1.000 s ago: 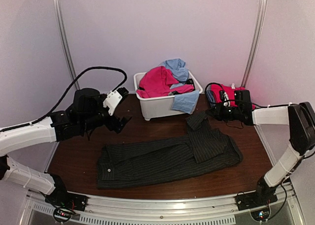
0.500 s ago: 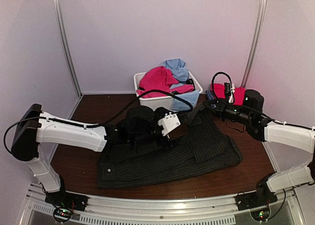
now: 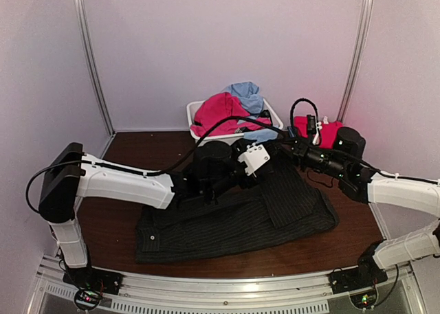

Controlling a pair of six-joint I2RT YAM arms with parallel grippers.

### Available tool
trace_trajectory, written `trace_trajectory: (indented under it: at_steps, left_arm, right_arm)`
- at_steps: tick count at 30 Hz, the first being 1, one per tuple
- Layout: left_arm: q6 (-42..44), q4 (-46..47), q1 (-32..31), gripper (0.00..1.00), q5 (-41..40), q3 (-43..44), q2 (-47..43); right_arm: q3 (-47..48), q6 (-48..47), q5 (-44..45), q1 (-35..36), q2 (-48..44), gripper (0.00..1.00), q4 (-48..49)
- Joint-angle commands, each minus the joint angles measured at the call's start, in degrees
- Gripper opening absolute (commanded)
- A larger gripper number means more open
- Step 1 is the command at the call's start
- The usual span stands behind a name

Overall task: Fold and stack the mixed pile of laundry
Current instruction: Adjust the 1/3-folded shirt at the center of the board.

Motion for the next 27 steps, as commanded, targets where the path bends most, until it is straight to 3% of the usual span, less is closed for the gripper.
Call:
trace_trajectory:
  at_steps: [1,11,14,18,20,22,23,27]
  left_arm:
    - [2.0,4.1,-0.3,0.66,-4.4,2.9,1.3]
    - [4.1,-0.7,-0.1,0.0,-4.4,7.3,1.9]
    - [2.6,-6.0,-0.2,0.0,-2.0,8.9,0.6]
    - [-0.9,-14.7,-0.4,0.0,5.1,10.1,-3.9]
    - [-1.2,-19.2,-1.2,0.0,10.4,10.3,-6.3]
    - [-0.4,-24.4,-2.7,0.0,15.3,11.2,-7.8]
    - [-0.1,-26.5,-3.8,0.0,17.3,12.1,-8.3]
    - [-0.1,-36.8,-8.6,0.0,23.9,17.1,-7.8]
  right_arm:
    - [-0.3,0.9,1.7,0.9,-0.4,0.0,2.4]
    - [0.4,0.6,0.4,1.7,-2.4,0.0,1.6]
    - [0.7,-0.9,-0.1,1.5,-4.5,0.01,-0.4]
    - [2.4,-7.5,0.1,-1.7,-9.8,0.16,-10.7]
    - [3.1,-11.8,0.8,-5.1,-13.8,0.29,-17.1]
    - [3.7,-15.3,2.1,-9.1,-18.4,0.59,-22.6]
    - [3.9,-17.1,3.0,-11.0,-20.8,0.69,-24.4]
    - [6.9,-25.2,6.4,-16.8,-26.1,0.82,-31.7]
